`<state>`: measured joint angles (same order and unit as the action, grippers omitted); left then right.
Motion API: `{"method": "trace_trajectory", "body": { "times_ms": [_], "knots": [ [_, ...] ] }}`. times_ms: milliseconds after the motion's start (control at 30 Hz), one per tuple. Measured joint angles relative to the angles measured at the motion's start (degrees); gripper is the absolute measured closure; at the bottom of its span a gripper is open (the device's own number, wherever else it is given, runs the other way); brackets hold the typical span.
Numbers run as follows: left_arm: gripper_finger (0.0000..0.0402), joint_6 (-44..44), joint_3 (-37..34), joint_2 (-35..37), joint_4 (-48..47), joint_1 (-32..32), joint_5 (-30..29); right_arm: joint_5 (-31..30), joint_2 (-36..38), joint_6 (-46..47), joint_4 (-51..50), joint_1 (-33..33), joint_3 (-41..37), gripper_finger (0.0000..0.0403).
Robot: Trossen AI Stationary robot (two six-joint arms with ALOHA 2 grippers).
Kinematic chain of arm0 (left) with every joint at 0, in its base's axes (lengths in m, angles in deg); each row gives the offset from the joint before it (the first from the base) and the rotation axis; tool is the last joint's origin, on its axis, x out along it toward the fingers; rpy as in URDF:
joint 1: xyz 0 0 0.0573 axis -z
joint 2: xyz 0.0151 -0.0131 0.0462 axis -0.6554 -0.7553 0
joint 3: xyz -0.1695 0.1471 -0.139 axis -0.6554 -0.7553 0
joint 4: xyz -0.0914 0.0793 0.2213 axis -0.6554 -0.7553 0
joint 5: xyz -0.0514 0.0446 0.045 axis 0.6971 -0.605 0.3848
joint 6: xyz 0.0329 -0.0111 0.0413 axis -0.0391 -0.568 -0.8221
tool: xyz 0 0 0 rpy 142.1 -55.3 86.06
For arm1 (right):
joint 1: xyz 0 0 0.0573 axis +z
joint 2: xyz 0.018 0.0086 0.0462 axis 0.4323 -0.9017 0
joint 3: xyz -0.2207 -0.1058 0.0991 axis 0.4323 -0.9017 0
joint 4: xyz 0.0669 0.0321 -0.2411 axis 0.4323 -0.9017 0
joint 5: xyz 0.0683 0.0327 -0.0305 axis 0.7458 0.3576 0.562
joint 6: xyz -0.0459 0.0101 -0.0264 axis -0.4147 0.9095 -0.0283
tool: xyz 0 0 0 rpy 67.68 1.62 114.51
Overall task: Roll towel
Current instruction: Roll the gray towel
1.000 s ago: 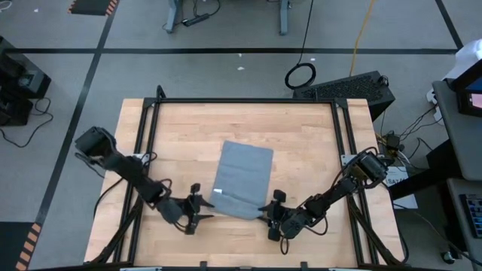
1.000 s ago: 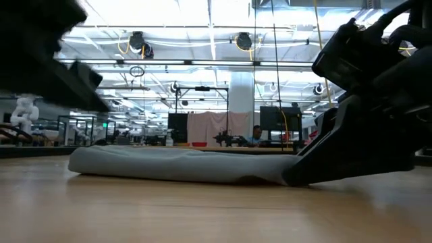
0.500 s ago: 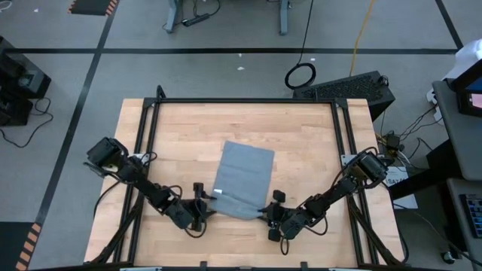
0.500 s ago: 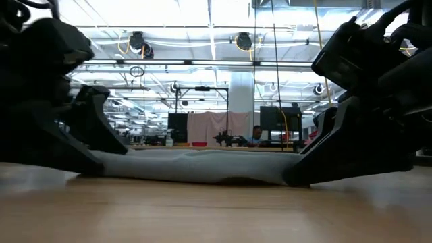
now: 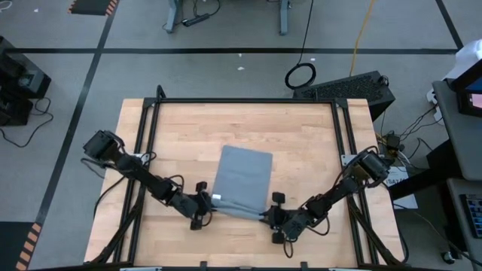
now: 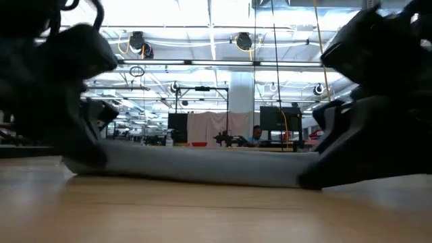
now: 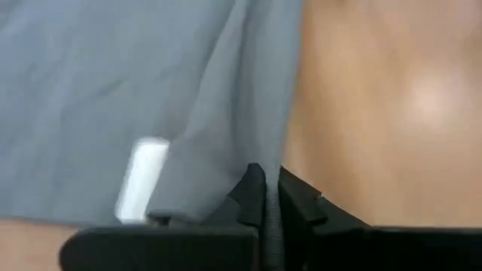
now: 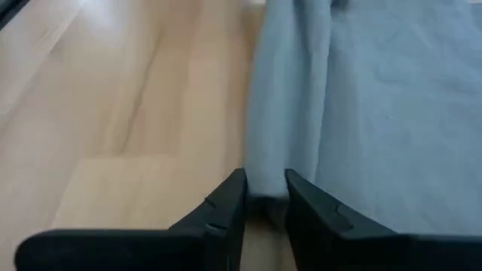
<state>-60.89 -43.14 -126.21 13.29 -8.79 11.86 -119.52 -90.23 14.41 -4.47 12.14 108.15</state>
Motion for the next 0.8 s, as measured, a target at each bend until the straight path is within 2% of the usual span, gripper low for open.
{"method": "trace_trajectory", "body": {
  "times_ms": [100, 233, 467, 700, 800],
  "knots": [
    [0.0385, 8.5, 0.0, 2.7, 0.2, 0.0, 2.7, 0.4, 1.4, -5.9, -0.6, 1.0, -0.2, 0.0303],
    [0.0389, 16.9, 0.0, 5.1, 0.2, 0.1, 4.3, -0.3, 3.2, -12.4, 0.4, 2.7, -0.1, 0.0259],
    [0.039, 25.1, 0.0, 6.0, -2.6, -1.8, 4.2, -4.3, 3.3, -16.0, 5.3, 5.1, -0.1, 0.0182],
    [0.0392, 27.5, 0.0, 6.1, -1.7, -2.5, 4.2, -6.4, -1.9, -18.6, 7.5, 5.4, 3.0, 0.0167],
    [0.0392, 29.0, 0.0, 6.0, -2.0, -2.5, 3.9, -10.5, -5.1, -19.9, 7.4, 5.1, 6.1, 0.0167]
  ]
}}
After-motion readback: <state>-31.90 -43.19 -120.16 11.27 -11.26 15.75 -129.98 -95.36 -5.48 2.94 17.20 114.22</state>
